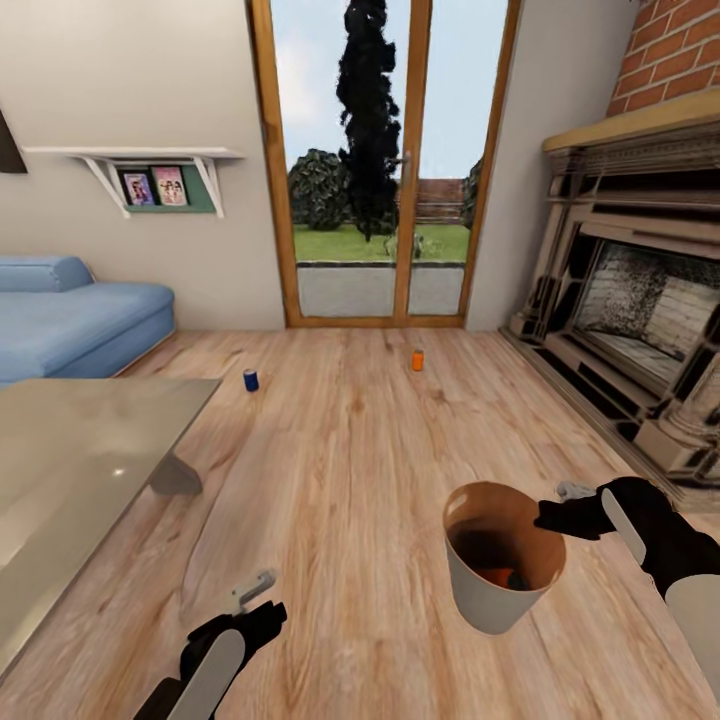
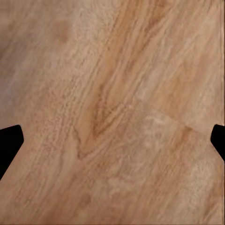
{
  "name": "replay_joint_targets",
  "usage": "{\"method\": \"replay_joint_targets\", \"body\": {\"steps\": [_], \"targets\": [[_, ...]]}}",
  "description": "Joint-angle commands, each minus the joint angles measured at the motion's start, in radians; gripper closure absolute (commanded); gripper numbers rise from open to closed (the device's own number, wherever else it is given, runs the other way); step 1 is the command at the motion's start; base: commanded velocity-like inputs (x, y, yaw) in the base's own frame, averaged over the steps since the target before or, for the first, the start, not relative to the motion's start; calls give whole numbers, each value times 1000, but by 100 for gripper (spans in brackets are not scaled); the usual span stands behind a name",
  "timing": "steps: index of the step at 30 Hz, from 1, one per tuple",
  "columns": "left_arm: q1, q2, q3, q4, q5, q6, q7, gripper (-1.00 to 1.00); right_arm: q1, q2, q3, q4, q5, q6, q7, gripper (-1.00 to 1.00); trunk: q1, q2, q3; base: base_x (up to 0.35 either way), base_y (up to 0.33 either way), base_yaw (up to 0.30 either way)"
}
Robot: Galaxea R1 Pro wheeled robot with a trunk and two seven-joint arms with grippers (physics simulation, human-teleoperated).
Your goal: Put the three can of soda from the living room inside the tash can in the kitchen.
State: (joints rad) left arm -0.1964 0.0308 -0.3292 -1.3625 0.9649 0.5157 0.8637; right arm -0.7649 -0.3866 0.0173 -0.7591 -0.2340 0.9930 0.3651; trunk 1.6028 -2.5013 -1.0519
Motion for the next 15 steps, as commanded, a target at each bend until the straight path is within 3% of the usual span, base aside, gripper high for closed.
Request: {"method": "replay_joint_targets", "body": {"steps": [1,7,15], "targets": [[0,0,0,1,0,0,0,-100,-1,0,-1,0,-26,4,5,100,0,0,0,346,-72,-283],[0,0,0,2,0,0,0,-100,-1,0,0,0,-25,2,5,100,0,0,0,346,-72,-253],[0,-1,-1,7,0,1,0,-100,-1,0,-2,0,-25,-2,5,100,0,0,0,346,-72,-39]]}}
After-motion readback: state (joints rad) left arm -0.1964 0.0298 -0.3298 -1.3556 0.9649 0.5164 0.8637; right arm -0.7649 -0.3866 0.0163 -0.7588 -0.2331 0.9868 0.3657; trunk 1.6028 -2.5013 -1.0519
